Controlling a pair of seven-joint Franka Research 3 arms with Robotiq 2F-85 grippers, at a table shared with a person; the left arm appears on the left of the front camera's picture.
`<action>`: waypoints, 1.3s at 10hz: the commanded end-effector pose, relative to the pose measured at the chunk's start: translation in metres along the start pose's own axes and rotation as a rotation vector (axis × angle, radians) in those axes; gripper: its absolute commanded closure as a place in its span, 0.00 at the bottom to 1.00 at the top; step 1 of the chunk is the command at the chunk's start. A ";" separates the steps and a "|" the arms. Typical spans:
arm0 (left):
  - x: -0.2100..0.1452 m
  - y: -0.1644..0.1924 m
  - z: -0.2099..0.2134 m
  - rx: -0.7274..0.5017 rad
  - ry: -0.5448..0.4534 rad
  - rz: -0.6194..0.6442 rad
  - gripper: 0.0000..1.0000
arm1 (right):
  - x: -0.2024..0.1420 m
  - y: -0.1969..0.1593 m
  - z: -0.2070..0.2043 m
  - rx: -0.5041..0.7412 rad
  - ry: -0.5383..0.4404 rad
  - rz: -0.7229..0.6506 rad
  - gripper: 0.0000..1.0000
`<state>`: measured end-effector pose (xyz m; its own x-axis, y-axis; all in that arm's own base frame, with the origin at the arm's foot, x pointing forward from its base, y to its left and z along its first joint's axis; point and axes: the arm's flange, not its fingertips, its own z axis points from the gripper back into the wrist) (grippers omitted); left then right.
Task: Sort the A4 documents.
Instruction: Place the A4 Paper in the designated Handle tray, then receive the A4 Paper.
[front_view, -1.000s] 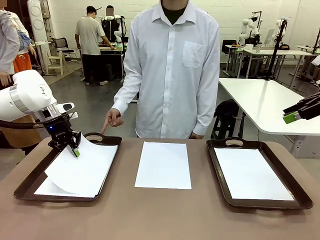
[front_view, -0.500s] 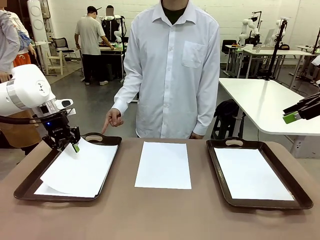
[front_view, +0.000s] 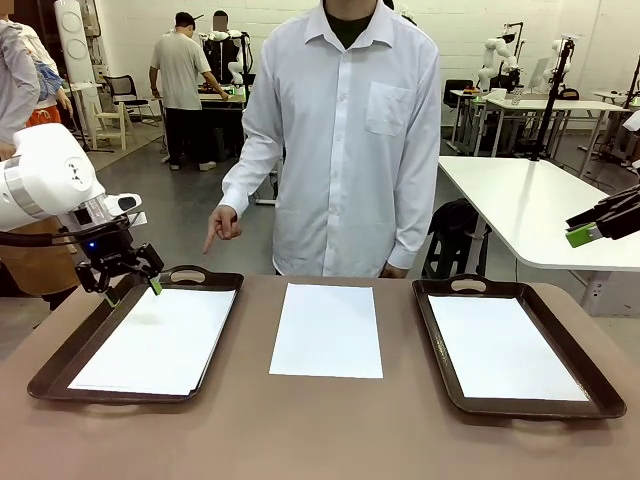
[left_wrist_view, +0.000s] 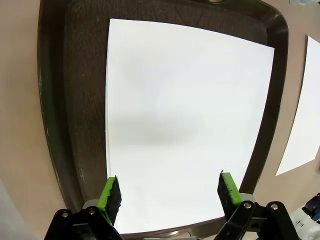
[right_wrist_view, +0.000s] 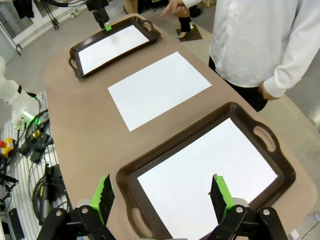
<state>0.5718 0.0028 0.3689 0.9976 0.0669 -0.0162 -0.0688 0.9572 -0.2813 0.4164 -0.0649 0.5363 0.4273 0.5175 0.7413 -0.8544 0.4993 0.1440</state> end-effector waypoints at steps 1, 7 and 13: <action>-0.008 0.000 0.002 0.031 -0.022 0.023 0.00 | -0.001 0.000 -0.002 0.003 0.000 0.010 0.00; -0.003 0.000 0.001 -0.004 -0.006 0.005 0.00 | -0.001 0.000 -0.002 0.003 0.000 0.010 0.00; -0.003 0.000 0.001 -0.004 -0.006 0.005 0.00 | -0.001 0.000 -0.002 0.003 0.000 0.010 0.00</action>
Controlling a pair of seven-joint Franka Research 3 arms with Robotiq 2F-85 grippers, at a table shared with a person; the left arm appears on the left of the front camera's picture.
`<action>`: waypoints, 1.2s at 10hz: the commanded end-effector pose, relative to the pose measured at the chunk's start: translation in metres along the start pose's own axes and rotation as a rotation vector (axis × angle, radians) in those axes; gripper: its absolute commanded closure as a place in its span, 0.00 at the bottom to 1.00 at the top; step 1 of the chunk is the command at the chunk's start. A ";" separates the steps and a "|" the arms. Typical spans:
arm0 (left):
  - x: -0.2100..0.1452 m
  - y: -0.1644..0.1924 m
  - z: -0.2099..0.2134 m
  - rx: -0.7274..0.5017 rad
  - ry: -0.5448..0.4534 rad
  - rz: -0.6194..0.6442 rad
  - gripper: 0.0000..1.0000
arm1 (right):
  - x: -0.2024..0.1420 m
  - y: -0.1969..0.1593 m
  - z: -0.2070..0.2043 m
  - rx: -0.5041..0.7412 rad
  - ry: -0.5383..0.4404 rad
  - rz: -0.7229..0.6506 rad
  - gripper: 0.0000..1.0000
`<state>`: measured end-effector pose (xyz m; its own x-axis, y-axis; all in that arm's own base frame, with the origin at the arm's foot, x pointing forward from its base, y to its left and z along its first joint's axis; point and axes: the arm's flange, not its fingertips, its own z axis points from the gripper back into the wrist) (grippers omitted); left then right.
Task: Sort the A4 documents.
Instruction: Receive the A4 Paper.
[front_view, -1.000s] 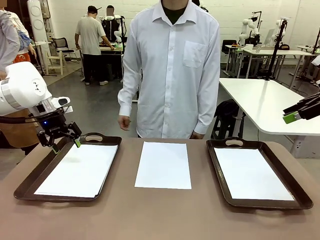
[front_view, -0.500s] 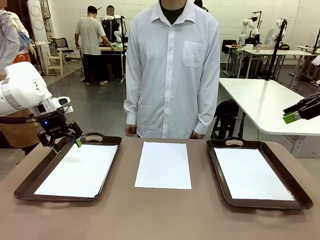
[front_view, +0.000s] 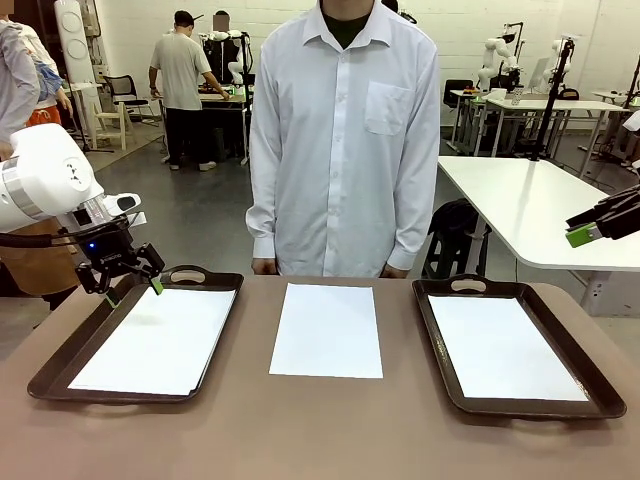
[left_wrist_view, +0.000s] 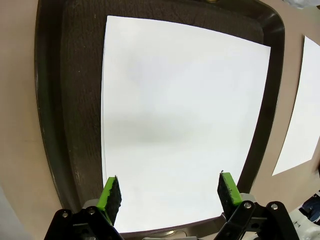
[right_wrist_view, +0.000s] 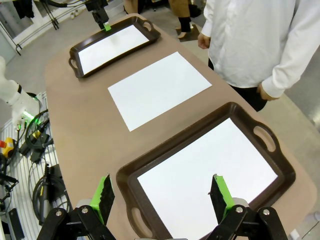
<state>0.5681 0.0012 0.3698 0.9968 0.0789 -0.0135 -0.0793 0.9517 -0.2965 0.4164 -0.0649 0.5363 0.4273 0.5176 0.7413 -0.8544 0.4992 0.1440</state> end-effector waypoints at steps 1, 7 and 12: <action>0.001 0.001 0.001 0.012 0.000 -0.006 0.00 | -0.001 0.000 -0.002 0.003 0.000 0.010 0.00; -0.033 -0.038 0.067 0.108 -0.394 -0.101 0.00 | -0.001 0.000 -0.002 0.003 0.000 0.010 0.00; -0.102 -0.058 0.113 -0.098 -0.659 -0.457 0.00 | -0.001 0.000 -0.002 0.003 0.000 0.010 0.00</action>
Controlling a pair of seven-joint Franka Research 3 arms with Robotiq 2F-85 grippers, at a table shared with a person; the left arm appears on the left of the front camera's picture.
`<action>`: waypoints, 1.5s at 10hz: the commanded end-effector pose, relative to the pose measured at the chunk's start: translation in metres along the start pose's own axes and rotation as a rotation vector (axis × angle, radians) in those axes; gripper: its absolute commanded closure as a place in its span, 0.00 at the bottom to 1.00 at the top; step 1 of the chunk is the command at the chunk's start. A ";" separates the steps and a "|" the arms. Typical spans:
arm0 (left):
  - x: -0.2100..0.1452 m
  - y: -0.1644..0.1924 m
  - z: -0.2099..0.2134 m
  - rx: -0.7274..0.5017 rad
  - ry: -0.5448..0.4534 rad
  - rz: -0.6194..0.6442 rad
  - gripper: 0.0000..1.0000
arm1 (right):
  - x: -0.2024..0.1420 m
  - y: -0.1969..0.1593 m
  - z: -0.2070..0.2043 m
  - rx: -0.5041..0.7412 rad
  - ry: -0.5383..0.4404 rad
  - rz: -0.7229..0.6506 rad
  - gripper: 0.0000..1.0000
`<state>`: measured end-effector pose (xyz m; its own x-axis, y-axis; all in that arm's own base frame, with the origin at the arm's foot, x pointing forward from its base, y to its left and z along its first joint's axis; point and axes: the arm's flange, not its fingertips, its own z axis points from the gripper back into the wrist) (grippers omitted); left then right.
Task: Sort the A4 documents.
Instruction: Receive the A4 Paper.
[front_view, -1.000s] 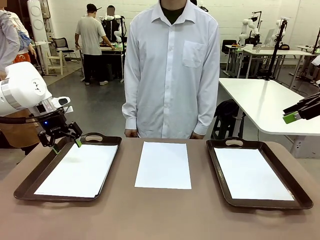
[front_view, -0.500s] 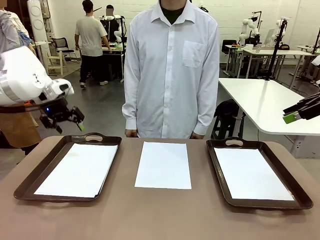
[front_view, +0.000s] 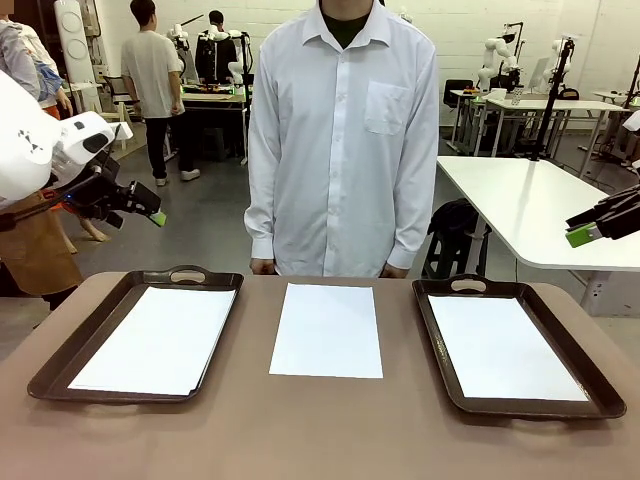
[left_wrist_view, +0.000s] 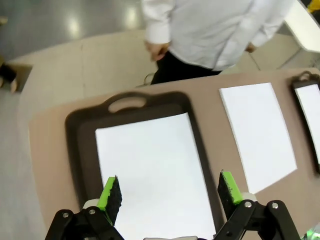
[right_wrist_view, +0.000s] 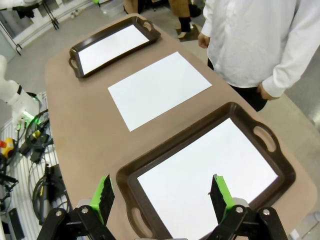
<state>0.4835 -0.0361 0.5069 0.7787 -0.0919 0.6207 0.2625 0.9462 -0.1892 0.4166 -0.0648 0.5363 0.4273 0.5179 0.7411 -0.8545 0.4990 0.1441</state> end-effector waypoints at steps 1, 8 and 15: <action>-0.016 -0.004 0.015 -0.110 -0.142 -0.122 0.00 | -0.001 0.001 -0.001 0.003 -0.001 0.010 0.00; 0.000 -0.002 0.042 -0.188 0.002 -0.431 0.00 | -0.001 0.001 -0.001 0.003 -0.001 0.010 0.00; 0.000 -0.014 0.034 -0.204 0.010 -0.402 0.00 | -0.001 0.001 -0.001 0.003 -0.001 0.010 0.00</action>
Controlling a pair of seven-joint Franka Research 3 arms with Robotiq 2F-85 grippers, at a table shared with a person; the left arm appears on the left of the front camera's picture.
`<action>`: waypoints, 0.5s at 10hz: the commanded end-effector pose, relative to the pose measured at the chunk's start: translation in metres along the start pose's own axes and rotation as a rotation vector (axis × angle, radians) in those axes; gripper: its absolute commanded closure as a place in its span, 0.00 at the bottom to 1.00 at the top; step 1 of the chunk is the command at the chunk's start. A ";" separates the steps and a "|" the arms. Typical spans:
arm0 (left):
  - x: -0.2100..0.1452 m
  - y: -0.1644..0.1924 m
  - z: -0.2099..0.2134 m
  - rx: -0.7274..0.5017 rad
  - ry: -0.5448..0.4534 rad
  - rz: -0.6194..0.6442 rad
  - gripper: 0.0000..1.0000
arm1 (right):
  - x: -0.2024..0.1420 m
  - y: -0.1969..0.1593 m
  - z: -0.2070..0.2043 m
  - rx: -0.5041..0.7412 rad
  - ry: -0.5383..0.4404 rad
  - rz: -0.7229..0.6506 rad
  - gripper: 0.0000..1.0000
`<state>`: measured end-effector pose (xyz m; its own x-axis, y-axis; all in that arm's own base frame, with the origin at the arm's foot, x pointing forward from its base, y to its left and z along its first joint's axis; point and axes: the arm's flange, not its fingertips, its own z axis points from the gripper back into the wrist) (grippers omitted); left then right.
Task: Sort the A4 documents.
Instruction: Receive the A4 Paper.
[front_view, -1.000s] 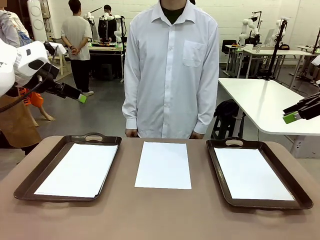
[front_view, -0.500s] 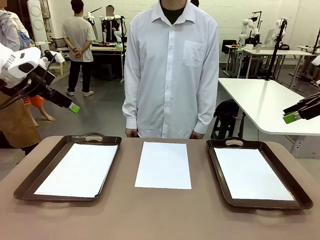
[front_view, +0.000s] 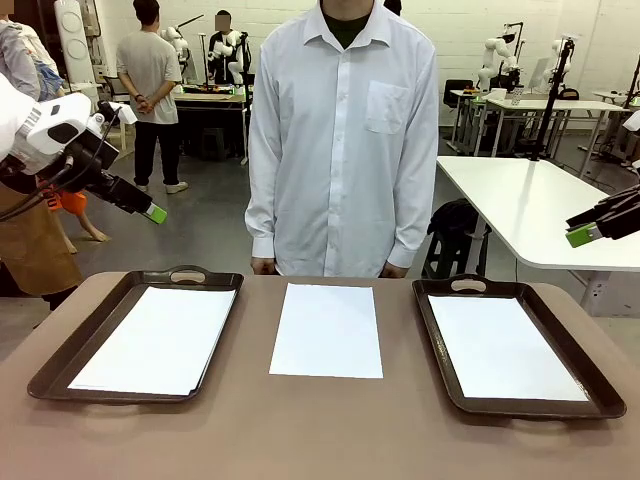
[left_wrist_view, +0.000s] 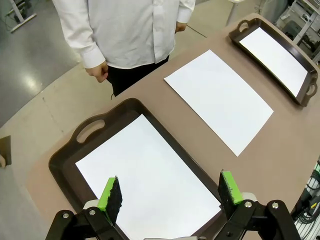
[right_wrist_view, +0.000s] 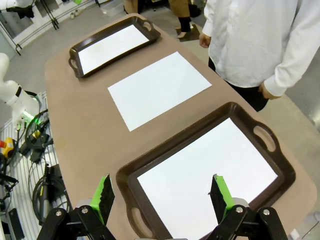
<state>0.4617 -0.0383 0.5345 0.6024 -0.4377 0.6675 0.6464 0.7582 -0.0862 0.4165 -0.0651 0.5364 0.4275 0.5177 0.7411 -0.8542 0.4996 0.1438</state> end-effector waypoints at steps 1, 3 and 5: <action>0.000 -0.001 0.001 0.000 0.000 -0.008 0.00 | -0.001 0.001 -0.002 0.003 0.000 0.010 0.00; 0.000 -0.001 0.001 0.000 0.000 -0.008 0.00 | -0.001 0.001 -0.002 0.003 0.000 0.010 0.00; 0.000 -0.001 0.001 0.000 0.000 -0.008 0.00 | -0.001 0.001 -0.002 0.003 0.000 0.010 0.00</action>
<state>0.4611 -0.0402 0.5355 0.6005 -0.4437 0.6652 0.6466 0.7589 -0.0775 0.4165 -0.0651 0.5364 0.4276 0.5177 0.7411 -0.8542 0.4996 0.1438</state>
